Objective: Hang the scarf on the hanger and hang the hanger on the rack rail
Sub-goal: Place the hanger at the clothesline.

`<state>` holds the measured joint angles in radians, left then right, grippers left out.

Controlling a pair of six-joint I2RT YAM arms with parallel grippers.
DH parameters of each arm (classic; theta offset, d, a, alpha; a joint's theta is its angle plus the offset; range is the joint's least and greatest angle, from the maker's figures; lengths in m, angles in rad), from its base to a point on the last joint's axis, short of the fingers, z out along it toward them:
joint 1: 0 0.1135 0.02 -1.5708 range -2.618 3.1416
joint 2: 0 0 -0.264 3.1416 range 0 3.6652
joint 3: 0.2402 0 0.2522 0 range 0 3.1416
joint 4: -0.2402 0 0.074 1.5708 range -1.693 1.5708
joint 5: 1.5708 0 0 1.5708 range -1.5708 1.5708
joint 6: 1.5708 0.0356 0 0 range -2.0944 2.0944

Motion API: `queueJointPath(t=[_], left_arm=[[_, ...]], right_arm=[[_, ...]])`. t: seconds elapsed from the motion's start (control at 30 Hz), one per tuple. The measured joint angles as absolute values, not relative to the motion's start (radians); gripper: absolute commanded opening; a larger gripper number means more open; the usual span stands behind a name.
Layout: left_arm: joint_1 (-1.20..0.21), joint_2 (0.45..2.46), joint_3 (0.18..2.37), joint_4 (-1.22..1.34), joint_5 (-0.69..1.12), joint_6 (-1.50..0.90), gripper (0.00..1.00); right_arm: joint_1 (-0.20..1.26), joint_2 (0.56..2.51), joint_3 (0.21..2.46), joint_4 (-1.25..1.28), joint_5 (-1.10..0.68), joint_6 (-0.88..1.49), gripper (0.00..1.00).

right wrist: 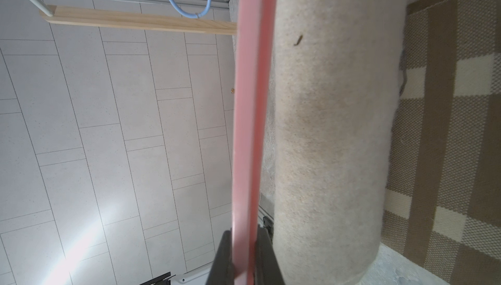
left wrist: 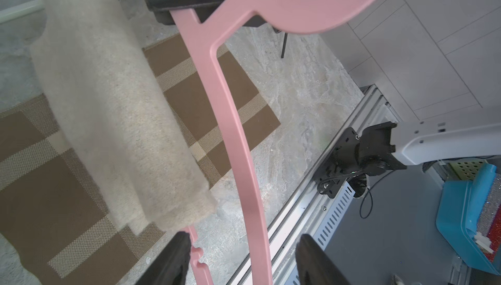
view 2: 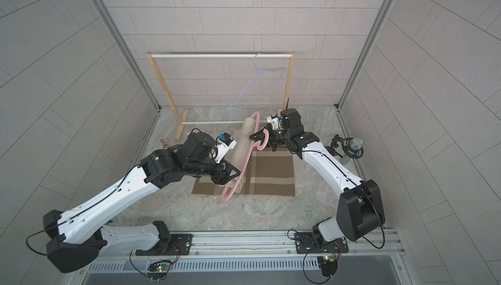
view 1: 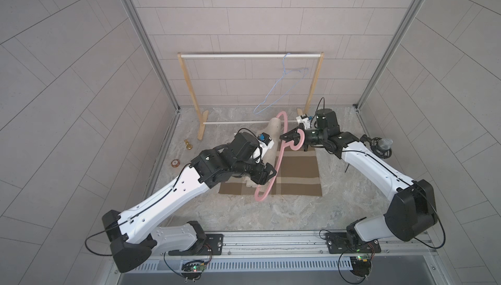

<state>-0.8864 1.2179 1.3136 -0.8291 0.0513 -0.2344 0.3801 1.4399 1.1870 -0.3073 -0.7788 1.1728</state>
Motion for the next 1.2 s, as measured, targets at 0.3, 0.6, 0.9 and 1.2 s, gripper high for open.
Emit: queueJointPath(t=[0.3, 0.6, 0.9, 1.2], left_arm=[[-0.976, 1.310, 1.320, -0.808, -0.078, -0.246, 0.55], [-1.074, 1.409, 1.338, -0.822, -0.308, -0.205, 0.20], [-1.092, 1.428, 1.344, -0.859, -0.469, -0.200, 0.00], [-1.095, 1.383, 1.353, -0.908, -0.486, -0.189, 0.00]], right_arm=[[0.380, 1.405, 1.146, -0.301, -0.712, 1.209, 0.00], [0.392, 1.372, 1.105, -0.282, -0.642, 1.256, 0.00], [0.393, 1.359, 1.088, -0.284, -0.582, 1.266, 0.21], [0.322, 1.279, 1.089, -0.312, -0.586, 1.182, 0.57]])
